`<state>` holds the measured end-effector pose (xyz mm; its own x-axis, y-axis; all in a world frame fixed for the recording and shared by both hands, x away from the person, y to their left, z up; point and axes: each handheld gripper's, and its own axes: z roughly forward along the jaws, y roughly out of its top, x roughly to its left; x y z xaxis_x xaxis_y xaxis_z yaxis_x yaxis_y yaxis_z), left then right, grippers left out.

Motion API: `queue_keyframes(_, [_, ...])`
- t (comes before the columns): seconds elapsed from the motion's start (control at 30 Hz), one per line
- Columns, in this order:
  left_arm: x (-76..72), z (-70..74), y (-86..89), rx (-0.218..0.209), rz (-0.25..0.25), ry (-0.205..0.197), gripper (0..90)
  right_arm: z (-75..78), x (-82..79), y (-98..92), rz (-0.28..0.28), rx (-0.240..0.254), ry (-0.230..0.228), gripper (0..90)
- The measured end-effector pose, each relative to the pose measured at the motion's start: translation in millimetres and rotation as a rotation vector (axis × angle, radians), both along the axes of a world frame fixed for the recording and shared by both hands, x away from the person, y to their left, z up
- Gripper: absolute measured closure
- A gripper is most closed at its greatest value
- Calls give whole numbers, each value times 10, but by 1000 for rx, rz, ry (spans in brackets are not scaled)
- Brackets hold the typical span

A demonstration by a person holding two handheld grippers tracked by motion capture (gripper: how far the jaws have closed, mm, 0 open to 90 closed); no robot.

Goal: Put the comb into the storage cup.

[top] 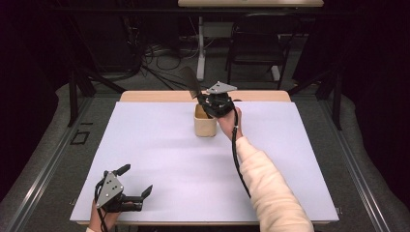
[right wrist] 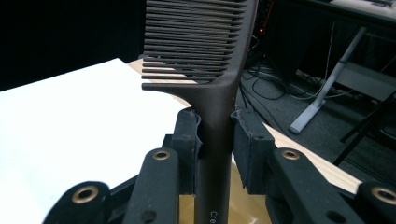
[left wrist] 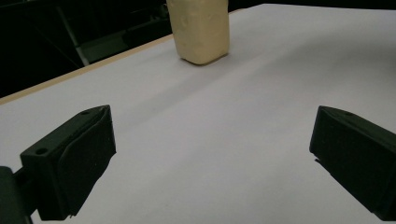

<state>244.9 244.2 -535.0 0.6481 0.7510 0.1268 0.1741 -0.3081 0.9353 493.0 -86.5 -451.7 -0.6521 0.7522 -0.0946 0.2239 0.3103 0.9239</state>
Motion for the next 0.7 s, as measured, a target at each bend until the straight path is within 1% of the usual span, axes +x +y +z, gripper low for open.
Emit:
queue_keyframes(0.4, [-2, 2, 2, 2, 0, -2, 3, -59, 11, -7, 4, -16, 24, 716])
queue_keyframes(0.7, [-2, -1, -4, 3, 1, 0, 3, -79, 17, -10, 6, -18, 33, 716])
